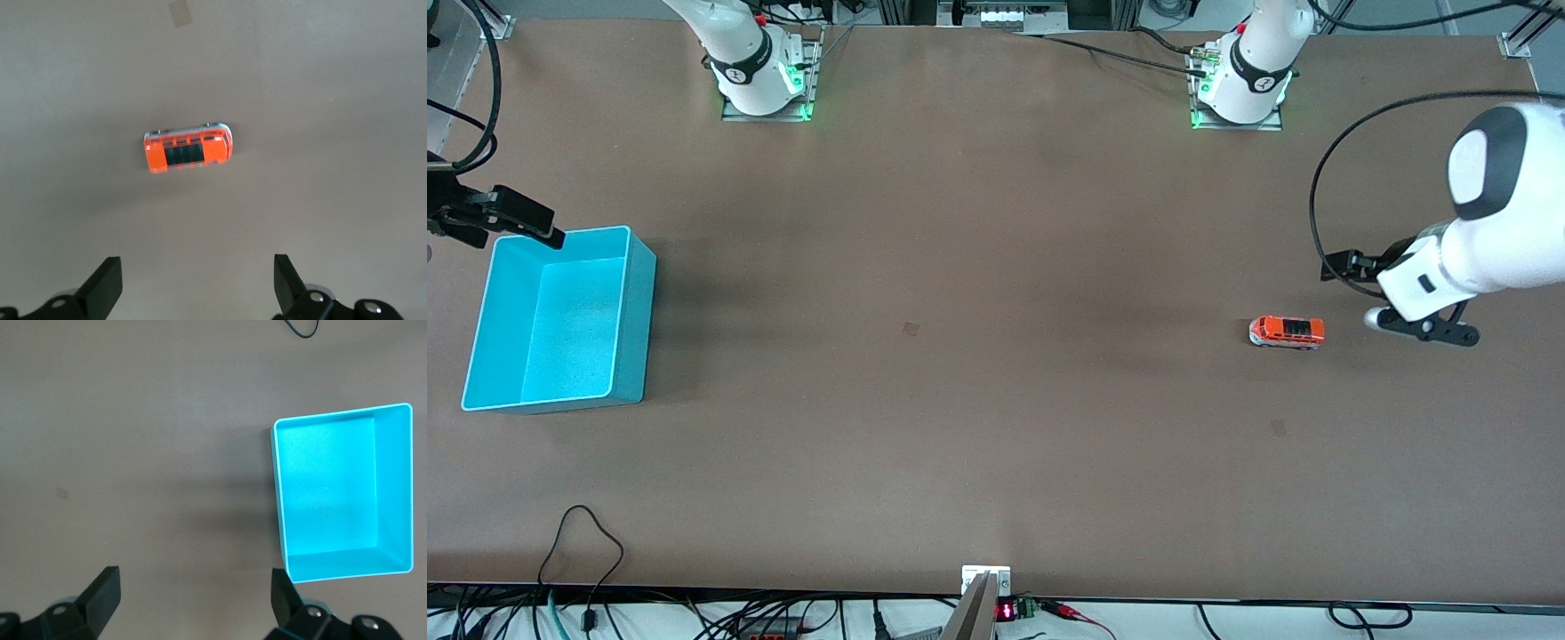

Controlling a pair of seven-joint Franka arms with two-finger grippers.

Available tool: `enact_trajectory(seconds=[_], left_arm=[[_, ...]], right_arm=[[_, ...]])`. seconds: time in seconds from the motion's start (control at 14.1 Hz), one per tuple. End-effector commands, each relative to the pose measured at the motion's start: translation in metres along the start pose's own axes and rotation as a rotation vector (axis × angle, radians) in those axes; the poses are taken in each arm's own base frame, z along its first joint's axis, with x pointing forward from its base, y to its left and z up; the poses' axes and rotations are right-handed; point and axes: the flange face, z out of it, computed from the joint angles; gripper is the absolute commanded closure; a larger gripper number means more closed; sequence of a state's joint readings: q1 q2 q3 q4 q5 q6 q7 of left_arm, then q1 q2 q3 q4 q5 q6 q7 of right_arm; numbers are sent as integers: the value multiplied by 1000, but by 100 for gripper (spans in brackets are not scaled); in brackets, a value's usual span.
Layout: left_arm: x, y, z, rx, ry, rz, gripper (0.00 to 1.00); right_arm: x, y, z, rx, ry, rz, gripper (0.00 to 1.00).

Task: Wind up bus and store in blue box
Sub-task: 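Reach the left gripper down toward the orange toy bus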

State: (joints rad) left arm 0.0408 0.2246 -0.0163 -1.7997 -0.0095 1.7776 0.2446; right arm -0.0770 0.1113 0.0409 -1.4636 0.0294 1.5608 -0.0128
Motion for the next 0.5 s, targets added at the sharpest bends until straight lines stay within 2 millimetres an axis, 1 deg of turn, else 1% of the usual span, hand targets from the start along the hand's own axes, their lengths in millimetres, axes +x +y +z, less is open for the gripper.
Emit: enact_trajectory(seconds=[0.0, 0.21, 0.35, 0.43], left_arm=[[8, -13, 35, 42, -6, 121, 0], [10, -13, 70, 31, -45, 313, 0], [17, -21, 87, 62, -41, 470, 0], [20, -22, 94, 78, -35, 536, 0]], right_arm=[[-4, 0, -1, 20, -2, 9, 0], [-5, -1, -2, 15, -3, 7, 0], [-4, 0, 2, 17, -10, 10, 0], [-1, 0, 8, 16, -21, 6, 0]])
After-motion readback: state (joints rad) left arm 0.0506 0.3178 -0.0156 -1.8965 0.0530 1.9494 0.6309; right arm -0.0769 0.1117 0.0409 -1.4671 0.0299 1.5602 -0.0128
